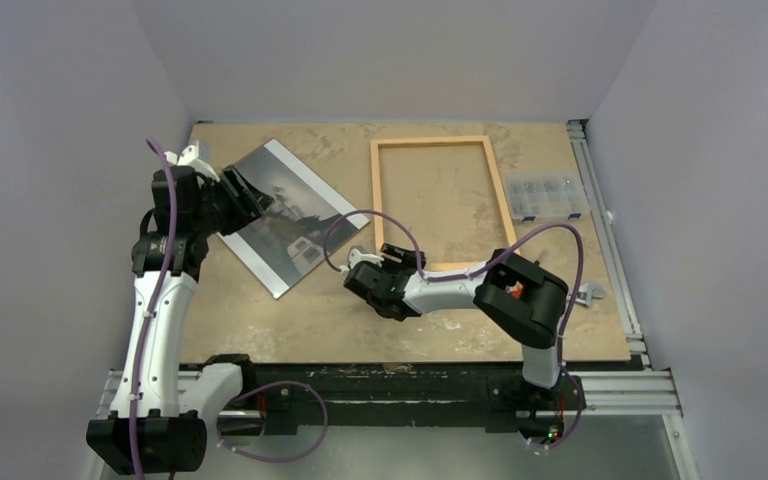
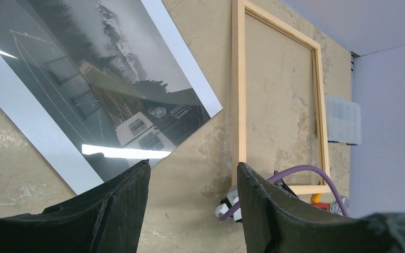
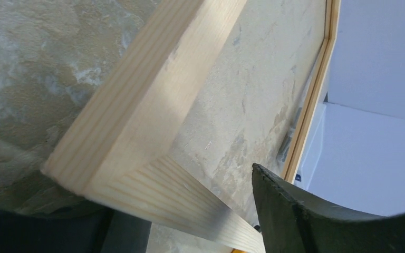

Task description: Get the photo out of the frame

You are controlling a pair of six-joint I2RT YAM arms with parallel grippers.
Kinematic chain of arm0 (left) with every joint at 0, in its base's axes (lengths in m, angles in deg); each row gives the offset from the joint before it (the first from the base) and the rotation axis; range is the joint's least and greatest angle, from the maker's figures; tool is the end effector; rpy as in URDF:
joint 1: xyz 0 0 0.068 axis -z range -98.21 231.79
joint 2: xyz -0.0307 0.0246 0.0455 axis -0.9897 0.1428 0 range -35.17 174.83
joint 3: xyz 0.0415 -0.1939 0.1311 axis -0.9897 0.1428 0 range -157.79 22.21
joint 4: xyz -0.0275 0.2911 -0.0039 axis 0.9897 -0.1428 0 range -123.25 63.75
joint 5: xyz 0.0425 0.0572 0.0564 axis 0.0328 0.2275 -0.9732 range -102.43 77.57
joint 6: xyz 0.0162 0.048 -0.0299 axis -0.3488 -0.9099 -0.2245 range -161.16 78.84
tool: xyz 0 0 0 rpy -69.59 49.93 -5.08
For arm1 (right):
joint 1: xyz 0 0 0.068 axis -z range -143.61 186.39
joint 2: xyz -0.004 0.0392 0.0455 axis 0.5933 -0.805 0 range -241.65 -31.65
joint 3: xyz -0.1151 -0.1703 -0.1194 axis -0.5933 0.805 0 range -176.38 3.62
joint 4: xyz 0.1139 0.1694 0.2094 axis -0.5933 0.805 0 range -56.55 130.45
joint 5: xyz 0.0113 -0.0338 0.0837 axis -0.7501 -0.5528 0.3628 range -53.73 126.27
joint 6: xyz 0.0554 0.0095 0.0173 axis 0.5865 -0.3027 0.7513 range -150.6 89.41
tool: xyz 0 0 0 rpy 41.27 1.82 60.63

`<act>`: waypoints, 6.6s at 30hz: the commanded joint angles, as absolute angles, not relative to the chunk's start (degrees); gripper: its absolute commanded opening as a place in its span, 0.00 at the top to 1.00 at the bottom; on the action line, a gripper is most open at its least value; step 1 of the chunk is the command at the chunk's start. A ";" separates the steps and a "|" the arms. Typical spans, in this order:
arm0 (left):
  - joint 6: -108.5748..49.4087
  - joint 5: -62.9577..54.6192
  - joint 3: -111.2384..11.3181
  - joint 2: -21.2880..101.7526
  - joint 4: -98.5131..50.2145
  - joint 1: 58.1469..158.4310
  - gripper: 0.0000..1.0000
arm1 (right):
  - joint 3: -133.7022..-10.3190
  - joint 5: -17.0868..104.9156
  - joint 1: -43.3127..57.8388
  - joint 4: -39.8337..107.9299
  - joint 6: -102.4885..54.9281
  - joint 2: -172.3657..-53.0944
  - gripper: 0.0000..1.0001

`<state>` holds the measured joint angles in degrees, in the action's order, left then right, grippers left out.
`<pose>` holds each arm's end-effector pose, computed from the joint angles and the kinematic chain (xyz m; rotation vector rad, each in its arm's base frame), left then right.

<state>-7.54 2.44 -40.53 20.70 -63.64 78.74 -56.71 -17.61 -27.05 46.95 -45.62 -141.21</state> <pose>0.2604 0.0029 0.3361 -0.5202 2.0755 -0.5900 0.1956 0.3143 0.0686 -1.1922 1.8930 -0.8084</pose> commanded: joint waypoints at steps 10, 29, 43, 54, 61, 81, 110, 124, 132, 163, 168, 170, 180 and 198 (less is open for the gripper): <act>-7.56 4.13 -40.55 21.23 -61.59 78.23 0.41 | -55.70 -4.81 -27.20 54.18 -37.26 -131.37 0.01; -7.65 7.07 -40.13 25.36 -61.05 78.21 0.41 | -56.95 14.83 -20.42 43.31 -12.56 -120.98 0.01; -7.83 9.74 -40.64 31.04 -61.30 78.25 0.41 | -78.39 16.33 -11.88 51.63 -8.73 -143.78 0.01; -6.82 14.55 -40.48 36.34 -60.52 78.20 0.41 | -79.10 9.29 -10.60 52.97 -11.39 -148.51 0.01; -6.74 15.67 -40.76 39.08 -60.59 78.18 0.41 | -77.15 9.97 -10.46 53.28 -11.56 -145.68 0.01; 13.25 29.51 -47.47 58.15 -49.03 78.28 0.39 | -84.44 37.69 -4.91 46.01 -11.77 -141.79 0.03; 7.79 14.91 -51.80 72.93 -55.45 76.52 0.48 | -112.50 49.50 0.41 55.25 -15.18 -167.30 0.32; 9.02 14.37 -52.10 74.56 -56.50 76.53 0.52 | -114.73 47.87 -1.73 57.09 -16.13 -170.12 0.43; 9.11 14.22 -51.97 74.38 -56.49 76.52 0.52 | -112.20 48.31 -2.15 55.20 -15.07 -167.73 0.43; 5.77 15.68 -53.20 69.74 -54.55 77.05 0.46 | -107.73 52.40 -2.24 51.90 -12.43 -162.86 0.44; 5.77 15.61 -53.42 69.77 -54.81 77.05 0.46 | -107.32 53.85 -2.37 51.34 -11.73 -162.98 0.44; 5.73 15.67 -53.46 69.69 -54.86 77.07 0.46 | -106.84 55.68 -2.31 50.49 -11.45 -162.83 0.44; 5.03 16.54 -54.60 72.65 -56.47 77.22 0.41 | -108.28 45.17 -2.46 56.81 -13.32 -163.55 0.34; -5.82 5.27 -62.33 75.88 -69.80 80.64 0.53 | -103.37 47.72 -3.38 52.51 -12.55 -159.76 0.34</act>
